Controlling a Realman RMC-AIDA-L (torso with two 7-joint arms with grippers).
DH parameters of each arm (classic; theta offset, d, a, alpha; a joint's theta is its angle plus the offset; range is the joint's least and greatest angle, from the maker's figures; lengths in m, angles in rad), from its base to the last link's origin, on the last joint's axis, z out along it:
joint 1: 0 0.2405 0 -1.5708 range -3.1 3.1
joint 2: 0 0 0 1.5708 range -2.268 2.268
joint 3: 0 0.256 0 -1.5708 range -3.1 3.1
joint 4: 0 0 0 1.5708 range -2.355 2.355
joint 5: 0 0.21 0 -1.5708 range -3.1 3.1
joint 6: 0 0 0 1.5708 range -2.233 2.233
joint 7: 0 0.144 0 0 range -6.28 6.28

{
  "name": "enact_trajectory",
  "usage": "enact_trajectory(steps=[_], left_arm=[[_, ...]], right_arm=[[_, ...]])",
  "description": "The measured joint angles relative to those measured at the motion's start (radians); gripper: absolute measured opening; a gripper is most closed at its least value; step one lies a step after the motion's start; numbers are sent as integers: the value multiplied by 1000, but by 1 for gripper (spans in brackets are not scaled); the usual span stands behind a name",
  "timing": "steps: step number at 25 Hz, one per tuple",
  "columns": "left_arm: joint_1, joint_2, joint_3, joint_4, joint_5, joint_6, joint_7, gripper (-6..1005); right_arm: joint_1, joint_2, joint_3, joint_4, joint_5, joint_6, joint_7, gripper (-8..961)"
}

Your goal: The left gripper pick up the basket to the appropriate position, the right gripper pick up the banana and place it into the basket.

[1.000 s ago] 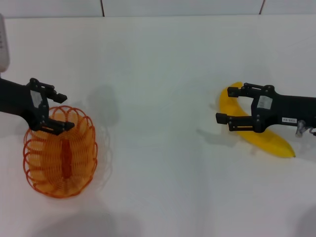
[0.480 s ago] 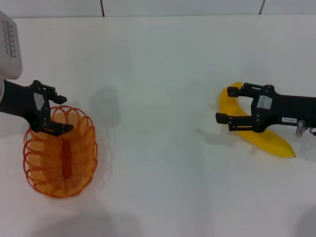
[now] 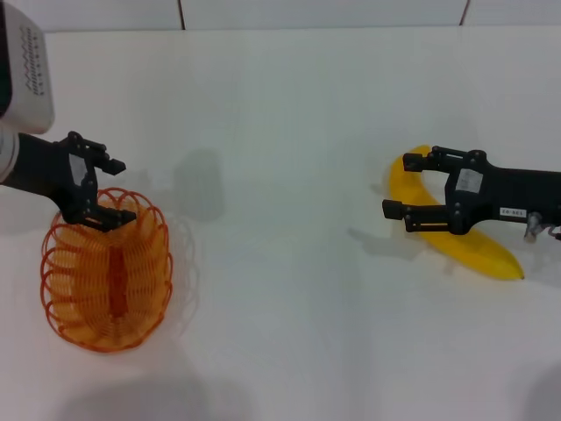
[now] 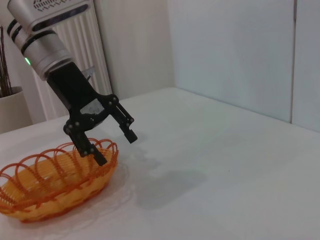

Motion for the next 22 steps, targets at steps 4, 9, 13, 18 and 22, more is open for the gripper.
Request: enact_trajectory(steps=[4, 9, 13, 18, 22], left_arm=[[0, 0, 29, -8, -12, -15, 0, 755], [-1, 0, 44, -8, -30, -17, 4, 755], [-1, 0, 77, -10, -36, -19, 4, 755], [-3, 0, 121, -29, -37, -49, -7, 750], [-9, 0, 118, -31, -39, -67, -30, 598]], right_arm=[[2, 0, 0, 0, 0, 0, 0, 889], [2, 0, 0, 0, 0, 0, 0, 888], [1, 0, 0, 0, 0, 0, 0, 888], [1, 0, 0, 0, 0, 1, 0, 889], [2, 1, 0, 0, 0, 1, 0, 889]])
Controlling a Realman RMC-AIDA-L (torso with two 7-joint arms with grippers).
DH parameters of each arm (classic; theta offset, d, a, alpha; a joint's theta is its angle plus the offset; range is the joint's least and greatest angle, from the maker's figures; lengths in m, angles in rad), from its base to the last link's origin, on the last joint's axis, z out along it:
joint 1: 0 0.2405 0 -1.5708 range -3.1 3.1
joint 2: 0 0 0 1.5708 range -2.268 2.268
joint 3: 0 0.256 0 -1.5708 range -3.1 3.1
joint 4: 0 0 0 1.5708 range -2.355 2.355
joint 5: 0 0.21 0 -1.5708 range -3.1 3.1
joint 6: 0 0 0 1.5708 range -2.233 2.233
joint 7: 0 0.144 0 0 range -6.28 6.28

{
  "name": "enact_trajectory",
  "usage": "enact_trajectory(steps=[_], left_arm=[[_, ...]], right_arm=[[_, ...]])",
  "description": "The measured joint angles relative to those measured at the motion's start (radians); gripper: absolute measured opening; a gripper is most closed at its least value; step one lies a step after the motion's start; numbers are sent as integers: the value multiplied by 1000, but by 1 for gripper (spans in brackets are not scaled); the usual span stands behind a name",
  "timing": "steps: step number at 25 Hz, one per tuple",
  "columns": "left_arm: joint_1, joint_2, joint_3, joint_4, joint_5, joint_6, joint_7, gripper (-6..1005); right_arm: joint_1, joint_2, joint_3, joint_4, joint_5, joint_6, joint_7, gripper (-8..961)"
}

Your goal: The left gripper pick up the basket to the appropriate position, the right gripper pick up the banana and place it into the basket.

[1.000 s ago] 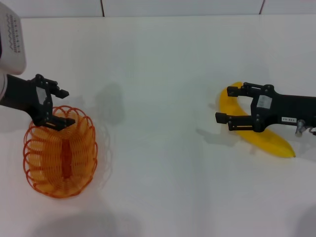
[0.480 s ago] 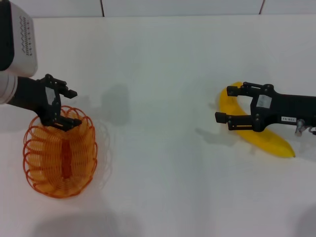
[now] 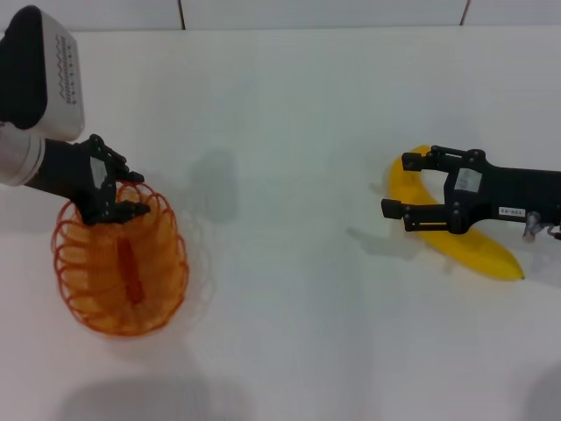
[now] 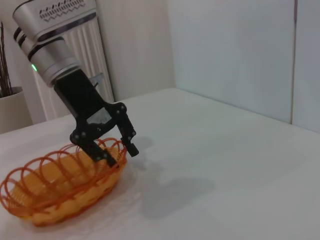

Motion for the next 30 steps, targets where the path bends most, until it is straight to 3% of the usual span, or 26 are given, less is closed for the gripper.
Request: enact_trajectory(steps=[7, 9, 24, 30], left_arm=[[-1, 0, 4, 5, -10, 1, -21, 320], [-2, 1, 5, 9, -5, 4, -42, 153], [24, 0, 4, 64, -31, 35, -110, 109], [96, 1, -10, 174, -136, 122, -181, 96]], right_arm=[[-4, 0, 0, 0, 1, 2, 0, 888], [-6, 0, 0, 0, 2, 2, 0, 888], [-9, -9, 6, 14, 5, 2, 0, 889], [-14, -10, 7, 14, 7, 2, 0, 888]])
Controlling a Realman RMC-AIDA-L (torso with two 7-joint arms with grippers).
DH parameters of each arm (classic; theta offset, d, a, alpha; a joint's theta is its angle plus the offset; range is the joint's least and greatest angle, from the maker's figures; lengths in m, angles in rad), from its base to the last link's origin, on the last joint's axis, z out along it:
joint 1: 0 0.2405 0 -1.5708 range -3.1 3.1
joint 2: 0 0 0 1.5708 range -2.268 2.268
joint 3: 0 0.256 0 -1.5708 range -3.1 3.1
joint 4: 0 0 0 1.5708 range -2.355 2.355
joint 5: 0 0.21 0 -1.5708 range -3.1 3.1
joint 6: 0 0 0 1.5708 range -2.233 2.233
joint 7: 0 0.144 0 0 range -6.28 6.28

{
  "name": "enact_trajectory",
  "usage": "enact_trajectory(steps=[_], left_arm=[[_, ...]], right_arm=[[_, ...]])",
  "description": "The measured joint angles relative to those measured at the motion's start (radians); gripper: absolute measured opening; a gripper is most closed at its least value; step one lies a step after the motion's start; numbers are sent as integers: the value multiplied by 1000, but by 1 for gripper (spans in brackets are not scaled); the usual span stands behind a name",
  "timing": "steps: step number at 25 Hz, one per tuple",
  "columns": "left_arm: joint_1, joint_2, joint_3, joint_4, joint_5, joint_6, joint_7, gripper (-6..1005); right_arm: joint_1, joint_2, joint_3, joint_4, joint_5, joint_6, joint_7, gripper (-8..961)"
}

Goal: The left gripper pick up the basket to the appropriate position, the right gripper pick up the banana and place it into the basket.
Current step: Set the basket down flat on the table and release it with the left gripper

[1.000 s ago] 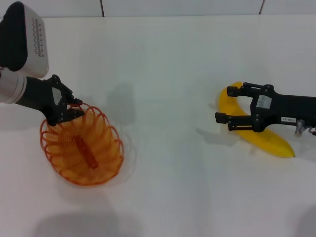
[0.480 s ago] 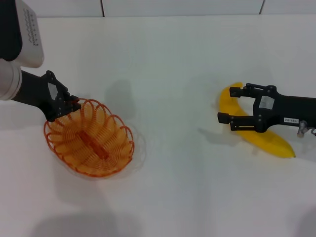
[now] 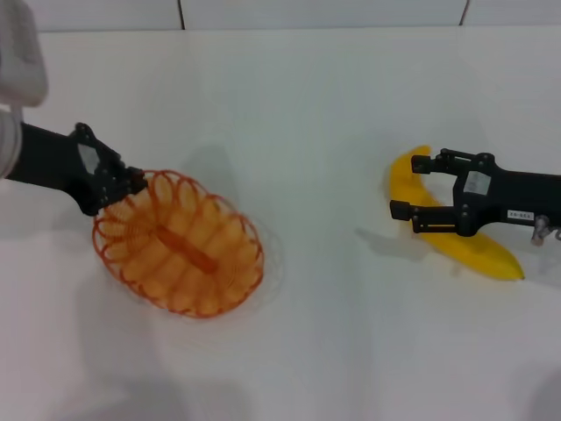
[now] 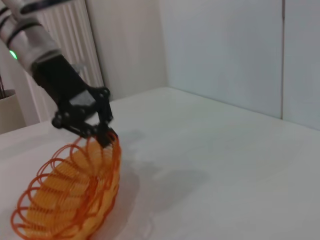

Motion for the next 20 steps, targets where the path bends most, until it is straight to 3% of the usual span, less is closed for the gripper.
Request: enact_trajectory(steps=[5, 10, 15, 20], left_arm=[[89, 5, -6, 84, -119, 11, -101, 70], [94, 0, -58, 52, -187, -10, -147, 55], [64, 1, -89, -112, -319, -125, -160, 54], [-23, 5, -102, -330, -346, -270, -171, 54]], right_arm=[[-6, 0, 6, 0, 3, 0, 0, 888], [-6, 1, 16, 0, 3, 0, 1, 889], [0, 3, 16, 0, 3, 0, 1, 889], [3, 4, 17, 0, 15, 0, 1, 889]])
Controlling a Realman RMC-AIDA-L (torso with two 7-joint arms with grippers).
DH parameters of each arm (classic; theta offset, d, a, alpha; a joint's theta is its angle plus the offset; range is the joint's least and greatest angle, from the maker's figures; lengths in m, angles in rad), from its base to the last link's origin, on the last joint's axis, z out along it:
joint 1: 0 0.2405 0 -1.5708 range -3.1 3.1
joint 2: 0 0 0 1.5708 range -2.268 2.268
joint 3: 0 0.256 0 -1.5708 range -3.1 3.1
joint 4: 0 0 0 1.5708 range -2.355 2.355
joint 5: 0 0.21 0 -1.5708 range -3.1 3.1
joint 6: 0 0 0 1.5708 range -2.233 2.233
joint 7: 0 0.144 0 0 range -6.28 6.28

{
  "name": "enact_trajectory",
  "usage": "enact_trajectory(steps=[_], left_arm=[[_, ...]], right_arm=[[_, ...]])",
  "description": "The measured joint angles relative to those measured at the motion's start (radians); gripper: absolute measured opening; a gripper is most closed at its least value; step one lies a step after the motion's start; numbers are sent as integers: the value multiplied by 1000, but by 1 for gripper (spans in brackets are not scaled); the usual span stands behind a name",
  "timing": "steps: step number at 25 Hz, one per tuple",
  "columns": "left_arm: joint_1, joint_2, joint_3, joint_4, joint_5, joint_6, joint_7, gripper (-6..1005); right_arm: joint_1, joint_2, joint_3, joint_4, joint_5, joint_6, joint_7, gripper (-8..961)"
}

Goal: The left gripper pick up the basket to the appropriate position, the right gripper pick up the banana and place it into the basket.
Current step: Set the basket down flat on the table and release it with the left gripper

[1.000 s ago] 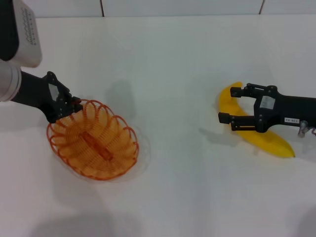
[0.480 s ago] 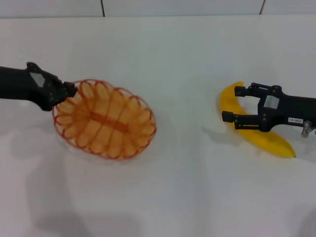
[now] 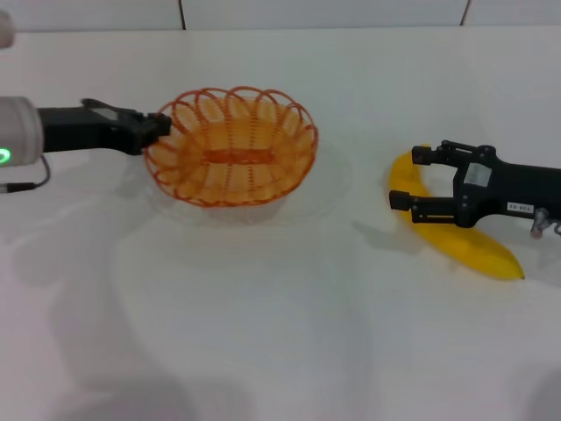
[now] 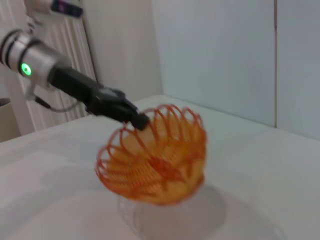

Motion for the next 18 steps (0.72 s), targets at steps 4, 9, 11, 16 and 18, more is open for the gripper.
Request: enact_trajectory(steps=[4, 9, 11, 16, 18], left_arm=[[-62, 2, 1, -72, 8, -19, -15, 55], [-124, 4, 3, -96, 77, -34, -92, 53], [-146, 4, 2, -118, 110, -60, -114, 52], [-207, 5, 8, -207, 149, -145, -118, 52], [-218, 2, 9, -226, 156, -172, -114, 52]], right_arm=[[2, 1, 0, 0, 3, 0, 0, 889], [15, 4, 0, 0, 3, 0, 0, 888], [23, 6, 0, 0, 3, 0, 0, 888], [39, 12, 0, 0, 3, 3, 0, 888], [44, 15, 0, 0, 3, 13, 0, 888]])
